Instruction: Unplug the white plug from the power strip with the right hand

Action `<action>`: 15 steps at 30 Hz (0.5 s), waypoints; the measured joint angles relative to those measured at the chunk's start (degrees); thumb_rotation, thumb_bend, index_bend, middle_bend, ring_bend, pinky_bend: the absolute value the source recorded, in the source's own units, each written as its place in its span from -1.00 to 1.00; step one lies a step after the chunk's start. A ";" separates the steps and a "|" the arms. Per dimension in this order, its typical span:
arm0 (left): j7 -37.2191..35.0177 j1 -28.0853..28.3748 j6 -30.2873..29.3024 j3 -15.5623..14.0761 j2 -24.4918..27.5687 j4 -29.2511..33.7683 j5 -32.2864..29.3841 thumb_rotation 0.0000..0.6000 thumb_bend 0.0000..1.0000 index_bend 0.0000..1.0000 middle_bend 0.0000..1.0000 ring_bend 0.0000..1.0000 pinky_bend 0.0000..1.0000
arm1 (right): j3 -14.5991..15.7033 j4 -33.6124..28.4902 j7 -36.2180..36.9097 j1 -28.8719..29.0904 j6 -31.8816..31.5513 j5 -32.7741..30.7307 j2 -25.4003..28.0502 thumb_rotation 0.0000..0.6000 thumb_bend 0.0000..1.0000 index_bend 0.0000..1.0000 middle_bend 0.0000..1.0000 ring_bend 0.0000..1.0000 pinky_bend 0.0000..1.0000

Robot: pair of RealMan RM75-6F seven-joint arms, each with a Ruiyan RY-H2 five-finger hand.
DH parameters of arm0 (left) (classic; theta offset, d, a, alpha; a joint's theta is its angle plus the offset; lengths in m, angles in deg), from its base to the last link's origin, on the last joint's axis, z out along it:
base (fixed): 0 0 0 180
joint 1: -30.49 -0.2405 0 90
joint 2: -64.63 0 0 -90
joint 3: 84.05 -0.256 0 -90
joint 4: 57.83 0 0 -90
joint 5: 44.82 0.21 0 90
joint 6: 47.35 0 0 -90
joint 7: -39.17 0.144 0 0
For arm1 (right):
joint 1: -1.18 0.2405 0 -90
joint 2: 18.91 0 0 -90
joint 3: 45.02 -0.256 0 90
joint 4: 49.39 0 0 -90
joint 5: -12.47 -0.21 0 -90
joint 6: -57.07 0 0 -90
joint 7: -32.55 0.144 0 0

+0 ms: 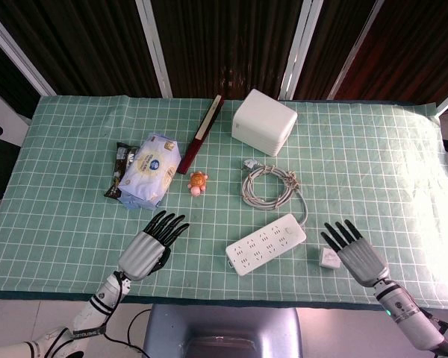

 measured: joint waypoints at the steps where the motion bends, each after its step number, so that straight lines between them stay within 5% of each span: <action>1: 0.97 -0.38 -0.05 -0.08 0.93 0.61 -0.39 1.00 0.29 -1.00 -0.97 -1.00 -0.90 | -0.29 -1.55 0.12 -0.75 -1.66 -0.35 0.99 1.00 -0.74 -1.00 -1.00 -1.00 -0.88; 9: 6.46 -8.95 -5.98 -2.73 13.97 9.95 -4.52 1.00 0.07 -1.00 -1.00 -1.00 -0.91 | -2.57 -11.84 6.20 -8.69 -17.47 -2.23 6.58 1.00 -0.75 -1.00 -1.00 -1.00 -1.00; 15: -0.95 -16.50 -16.87 -4.94 18.22 9.83 -3.64 1.00 0.01 -1.00 -1.00 -1.00 -0.93 | -3.96 -11.15 13.75 -15.15 -25.36 -3.71 6.02 1.00 -0.75 -1.00 -1.00 -1.00 -1.00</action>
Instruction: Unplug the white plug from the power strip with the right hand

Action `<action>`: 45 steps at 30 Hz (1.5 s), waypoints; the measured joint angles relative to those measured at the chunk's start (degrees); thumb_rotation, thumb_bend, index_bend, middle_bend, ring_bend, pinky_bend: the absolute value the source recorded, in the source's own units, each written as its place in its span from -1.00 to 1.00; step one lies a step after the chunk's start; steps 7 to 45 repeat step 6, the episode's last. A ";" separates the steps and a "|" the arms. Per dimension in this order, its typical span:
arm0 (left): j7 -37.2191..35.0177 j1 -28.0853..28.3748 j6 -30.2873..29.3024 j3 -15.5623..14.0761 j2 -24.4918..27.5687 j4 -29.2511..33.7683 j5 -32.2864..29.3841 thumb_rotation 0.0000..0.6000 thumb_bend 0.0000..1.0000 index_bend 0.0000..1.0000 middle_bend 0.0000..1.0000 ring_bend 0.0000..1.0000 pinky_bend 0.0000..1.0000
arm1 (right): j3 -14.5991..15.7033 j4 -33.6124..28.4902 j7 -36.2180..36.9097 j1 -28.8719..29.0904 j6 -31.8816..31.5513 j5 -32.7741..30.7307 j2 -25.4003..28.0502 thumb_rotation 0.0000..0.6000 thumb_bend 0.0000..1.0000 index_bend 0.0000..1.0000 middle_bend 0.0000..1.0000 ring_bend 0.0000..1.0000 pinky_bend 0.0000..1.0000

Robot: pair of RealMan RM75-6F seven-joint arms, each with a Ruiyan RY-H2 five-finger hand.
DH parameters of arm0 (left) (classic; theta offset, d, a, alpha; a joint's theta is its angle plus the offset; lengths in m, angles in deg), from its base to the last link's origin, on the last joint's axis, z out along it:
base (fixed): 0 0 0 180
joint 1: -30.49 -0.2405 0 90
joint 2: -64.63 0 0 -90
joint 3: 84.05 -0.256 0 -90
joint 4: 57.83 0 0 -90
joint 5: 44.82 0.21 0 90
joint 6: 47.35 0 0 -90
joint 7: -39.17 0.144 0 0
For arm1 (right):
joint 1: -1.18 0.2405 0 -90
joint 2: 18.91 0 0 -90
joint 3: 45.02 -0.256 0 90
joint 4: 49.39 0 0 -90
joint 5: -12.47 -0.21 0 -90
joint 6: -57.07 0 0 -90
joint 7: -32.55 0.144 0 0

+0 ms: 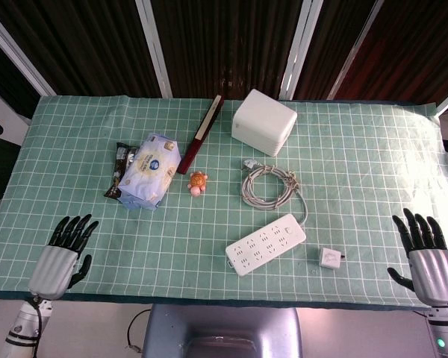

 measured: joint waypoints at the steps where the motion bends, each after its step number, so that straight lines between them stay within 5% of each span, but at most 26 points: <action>1: -1.61 -1.37 -1.78 -0.29 0.16 -1.06 0.37 1.00 0.00 -1.00 -1.00 -1.00 -0.93 | -0.44 0.38 0.23 -0.38 -0.15 -0.50 -0.21 1.00 -0.75 -1.00 -1.00 -1.00 -1.00; 6: -7.06 -5.63 -7.25 -0.95 0.99 -4.52 3.40 1.00 -0.02 -1.00 -1.00 -1.00 -0.92 | -1.95 0.51 0.01 -1.09 0.16 -2.31 -0.61 1.00 -0.75 -1.00 -1.00 -1.00 -1.00; 45: -7.06 -5.63 -7.25 -0.95 0.99 -4.52 3.40 1.00 -0.02 -1.00 -1.00 -1.00 -0.92 | -1.95 0.51 0.01 -1.09 0.16 -2.31 -0.61 1.00 -0.75 -1.00 -1.00 -1.00 -1.00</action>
